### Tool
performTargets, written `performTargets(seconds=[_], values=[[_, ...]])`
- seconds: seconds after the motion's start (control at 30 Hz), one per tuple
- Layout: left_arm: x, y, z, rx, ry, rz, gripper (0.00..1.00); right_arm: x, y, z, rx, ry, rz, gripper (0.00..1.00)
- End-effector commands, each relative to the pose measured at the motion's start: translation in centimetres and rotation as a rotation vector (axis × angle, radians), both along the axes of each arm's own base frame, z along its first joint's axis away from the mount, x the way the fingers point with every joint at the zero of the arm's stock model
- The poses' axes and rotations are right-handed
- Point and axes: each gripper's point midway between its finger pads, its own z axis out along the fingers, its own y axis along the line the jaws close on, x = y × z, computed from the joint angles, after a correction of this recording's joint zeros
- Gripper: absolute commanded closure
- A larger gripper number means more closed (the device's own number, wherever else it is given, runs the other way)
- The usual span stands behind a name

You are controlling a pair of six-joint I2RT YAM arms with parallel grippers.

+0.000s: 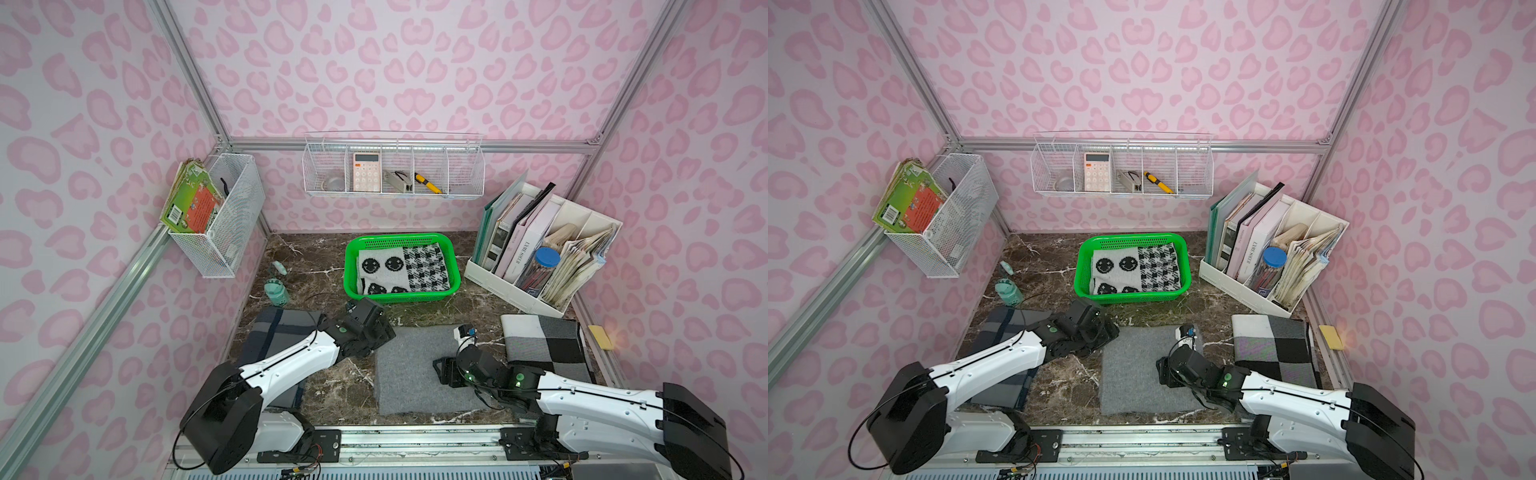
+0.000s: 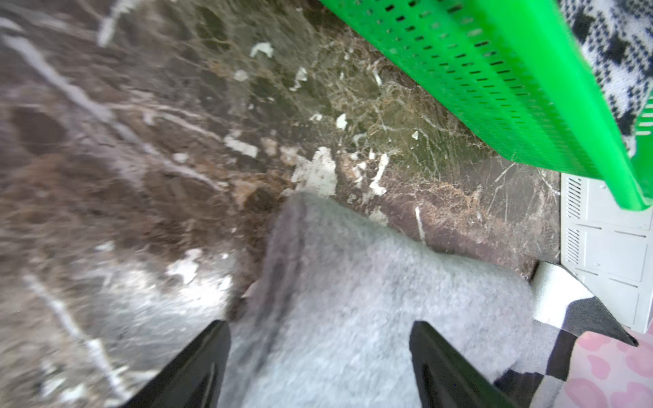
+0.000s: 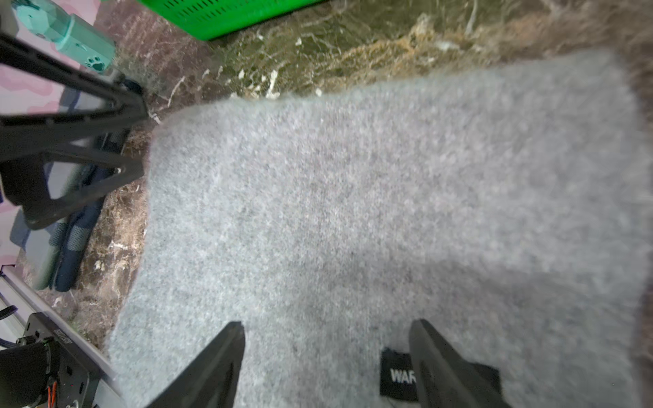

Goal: Put the folded scarf in the basket
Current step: Adjust the scarf at the center of the board, then pick up the scarf at the center of the board.

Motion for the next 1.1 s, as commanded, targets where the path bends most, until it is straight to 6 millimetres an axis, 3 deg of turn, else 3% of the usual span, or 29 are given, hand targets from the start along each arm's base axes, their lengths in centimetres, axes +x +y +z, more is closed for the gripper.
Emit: performTargets(seconds=[0.0,0.1,0.2,0.47,0.7,1.07], values=[[-2.9,3.4,-0.1,0.107,0.045,0.018,0.11,0.9,-1.6,1.4,-0.072,-0.07,-0.005,0.22],[-4.7,4.3,0.5,0.078,0.033,0.003,0.1,2.3,-2.9,3.2,-0.054,-0.105,-0.038,0.2],[-6.1,3.6,0.8,-0.001,0.013,-0.045,0.1,3.7,-4.5,3.7,-0.016,-0.112,-0.073,0.18],[-7.6,2.4,0.3,0.005,0.004,-0.089,0.11,6.3,-7.2,1.6,0.084,-0.027,-0.104,0.14],[-7.9,0.6,-1.5,0.007,0.058,-0.118,0.11,5.5,-7.3,-1.9,0.095,0.083,-0.087,0.14],[-7.6,-2.0,-3.5,0.041,0.11,-0.157,0.13,3.5,-8.2,-4.4,0.094,0.136,-0.101,0.13]])
